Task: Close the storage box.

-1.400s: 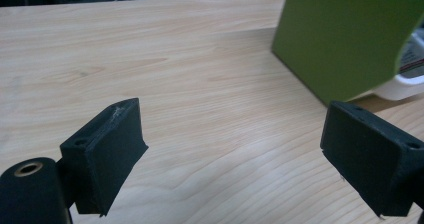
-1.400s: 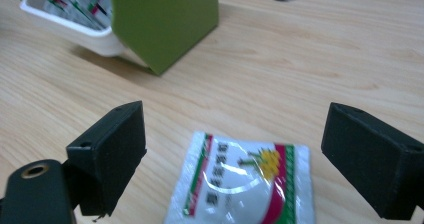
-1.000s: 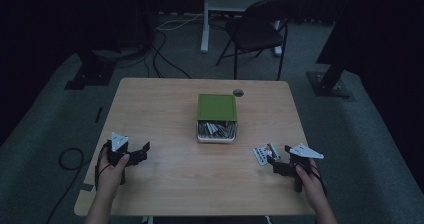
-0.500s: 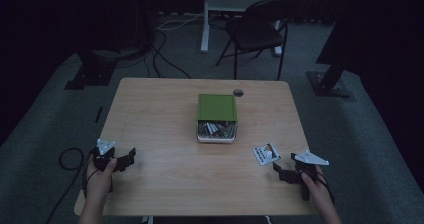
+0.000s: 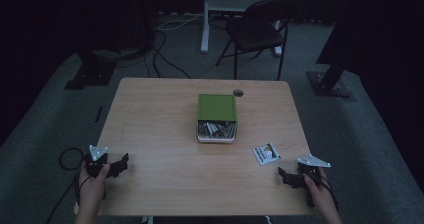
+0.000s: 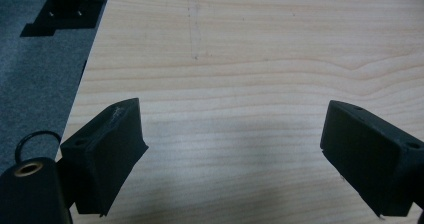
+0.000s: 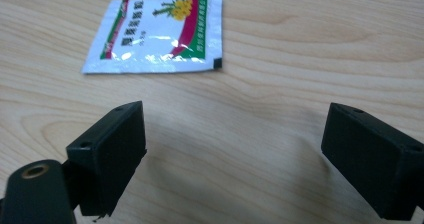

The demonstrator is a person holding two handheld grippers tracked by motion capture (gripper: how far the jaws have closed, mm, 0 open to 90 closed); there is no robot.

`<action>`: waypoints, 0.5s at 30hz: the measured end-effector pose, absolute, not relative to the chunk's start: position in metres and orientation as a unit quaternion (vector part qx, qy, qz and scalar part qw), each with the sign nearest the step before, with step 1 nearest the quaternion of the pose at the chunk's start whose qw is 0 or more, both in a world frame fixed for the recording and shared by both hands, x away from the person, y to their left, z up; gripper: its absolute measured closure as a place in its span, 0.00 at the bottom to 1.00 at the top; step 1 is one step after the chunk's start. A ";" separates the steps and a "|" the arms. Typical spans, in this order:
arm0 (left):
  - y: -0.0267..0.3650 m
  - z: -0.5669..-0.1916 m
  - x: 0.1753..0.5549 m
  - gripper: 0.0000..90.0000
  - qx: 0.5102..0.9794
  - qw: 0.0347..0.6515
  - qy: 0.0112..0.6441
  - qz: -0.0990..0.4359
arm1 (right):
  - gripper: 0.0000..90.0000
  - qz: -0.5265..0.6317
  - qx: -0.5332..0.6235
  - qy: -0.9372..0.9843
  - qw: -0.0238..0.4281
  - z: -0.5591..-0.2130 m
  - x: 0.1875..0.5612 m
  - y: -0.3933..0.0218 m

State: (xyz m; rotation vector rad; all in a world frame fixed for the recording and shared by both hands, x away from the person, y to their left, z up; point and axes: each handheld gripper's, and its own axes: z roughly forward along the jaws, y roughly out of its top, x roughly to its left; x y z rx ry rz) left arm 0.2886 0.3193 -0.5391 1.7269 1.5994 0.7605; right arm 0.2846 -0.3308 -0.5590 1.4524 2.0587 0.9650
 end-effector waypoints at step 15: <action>0.318 -0.549 0.281 0.12 0.669 0.297 0.619 0.285 | 0.12 0.328 0.521 0.757 0.217 -0.561 0.283 -0.328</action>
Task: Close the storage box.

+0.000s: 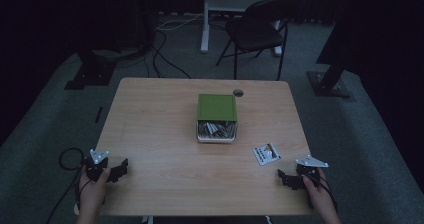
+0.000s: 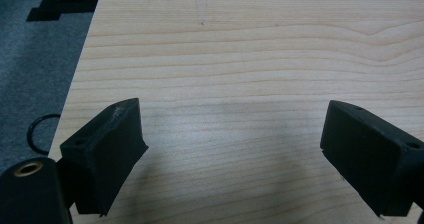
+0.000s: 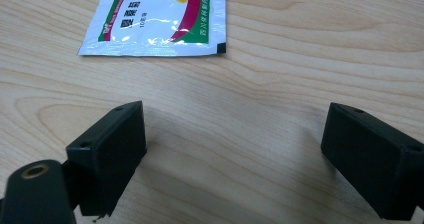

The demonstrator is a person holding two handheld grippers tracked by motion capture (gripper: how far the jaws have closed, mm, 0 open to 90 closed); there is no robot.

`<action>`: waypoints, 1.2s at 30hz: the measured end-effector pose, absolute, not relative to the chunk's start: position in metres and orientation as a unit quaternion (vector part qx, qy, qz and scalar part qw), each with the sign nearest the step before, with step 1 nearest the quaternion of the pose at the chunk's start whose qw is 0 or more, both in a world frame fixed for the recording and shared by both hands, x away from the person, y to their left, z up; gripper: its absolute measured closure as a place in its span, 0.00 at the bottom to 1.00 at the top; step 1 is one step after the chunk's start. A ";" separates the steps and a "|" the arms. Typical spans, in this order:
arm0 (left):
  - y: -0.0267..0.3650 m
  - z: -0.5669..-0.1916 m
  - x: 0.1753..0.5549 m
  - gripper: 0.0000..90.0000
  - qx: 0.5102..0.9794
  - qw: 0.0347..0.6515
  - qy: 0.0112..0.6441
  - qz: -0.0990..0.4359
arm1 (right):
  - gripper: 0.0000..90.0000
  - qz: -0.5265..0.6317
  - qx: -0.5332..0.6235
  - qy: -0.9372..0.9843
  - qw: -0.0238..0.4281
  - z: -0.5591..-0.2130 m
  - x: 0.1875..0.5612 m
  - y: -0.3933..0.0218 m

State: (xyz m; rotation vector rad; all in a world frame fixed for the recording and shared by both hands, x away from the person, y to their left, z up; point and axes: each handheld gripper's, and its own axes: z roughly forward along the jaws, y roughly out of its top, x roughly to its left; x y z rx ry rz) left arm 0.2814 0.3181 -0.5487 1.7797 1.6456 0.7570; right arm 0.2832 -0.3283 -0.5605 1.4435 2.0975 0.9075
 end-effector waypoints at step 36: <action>0.316 -0.554 0.280 0.12 0.656 0.268 0.651 0.272 | 0.12 0.328 0.522 0.757 0.217 -0.561 0.283 -0.328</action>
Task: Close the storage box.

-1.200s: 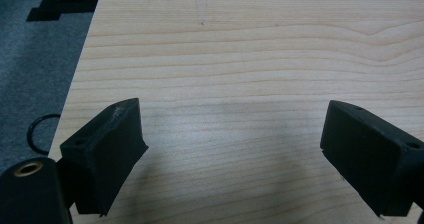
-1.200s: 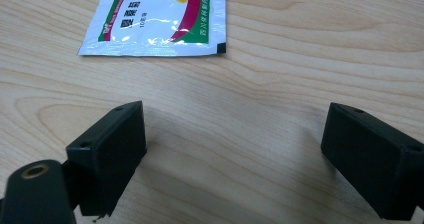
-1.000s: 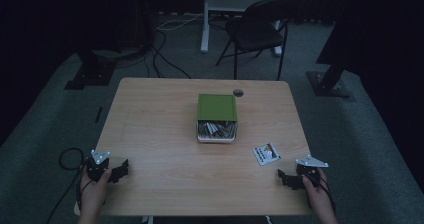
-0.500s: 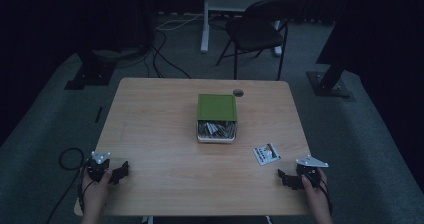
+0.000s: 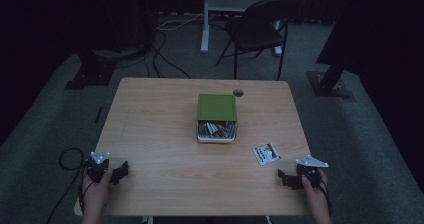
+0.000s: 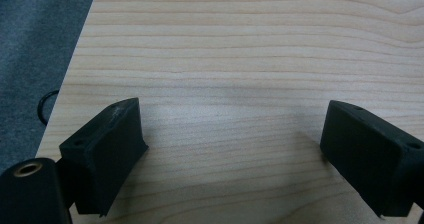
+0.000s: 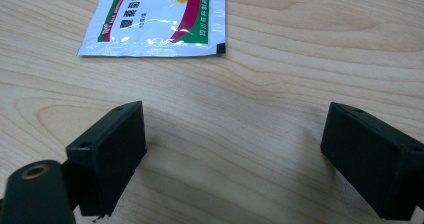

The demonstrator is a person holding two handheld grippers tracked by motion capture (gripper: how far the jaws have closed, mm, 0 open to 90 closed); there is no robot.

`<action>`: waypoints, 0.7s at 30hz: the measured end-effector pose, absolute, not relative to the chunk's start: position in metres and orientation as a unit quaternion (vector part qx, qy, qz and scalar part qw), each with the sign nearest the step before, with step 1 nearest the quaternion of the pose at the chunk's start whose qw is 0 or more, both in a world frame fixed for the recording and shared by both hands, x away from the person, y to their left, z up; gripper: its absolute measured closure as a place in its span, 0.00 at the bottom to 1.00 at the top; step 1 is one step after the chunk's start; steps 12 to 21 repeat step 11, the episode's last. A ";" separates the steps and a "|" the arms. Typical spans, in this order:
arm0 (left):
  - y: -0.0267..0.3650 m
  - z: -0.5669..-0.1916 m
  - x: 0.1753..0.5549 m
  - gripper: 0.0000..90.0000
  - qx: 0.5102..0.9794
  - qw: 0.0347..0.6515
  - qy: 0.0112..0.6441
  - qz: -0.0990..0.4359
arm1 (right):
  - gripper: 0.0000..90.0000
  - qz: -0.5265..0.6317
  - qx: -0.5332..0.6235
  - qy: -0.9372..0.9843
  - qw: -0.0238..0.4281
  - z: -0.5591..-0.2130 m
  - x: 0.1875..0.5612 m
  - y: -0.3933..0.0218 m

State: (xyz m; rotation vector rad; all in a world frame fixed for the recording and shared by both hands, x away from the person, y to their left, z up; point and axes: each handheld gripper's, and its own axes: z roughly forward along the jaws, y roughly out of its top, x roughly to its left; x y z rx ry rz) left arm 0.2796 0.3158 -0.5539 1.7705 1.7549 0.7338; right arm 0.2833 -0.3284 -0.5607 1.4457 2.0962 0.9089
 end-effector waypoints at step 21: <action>0.315 -0.554 0.278 0.12 0.654 0.267 0.653 0.273 | 0.12 0.328 0.522 0.757 0.217 -0.561 0.283 -0.328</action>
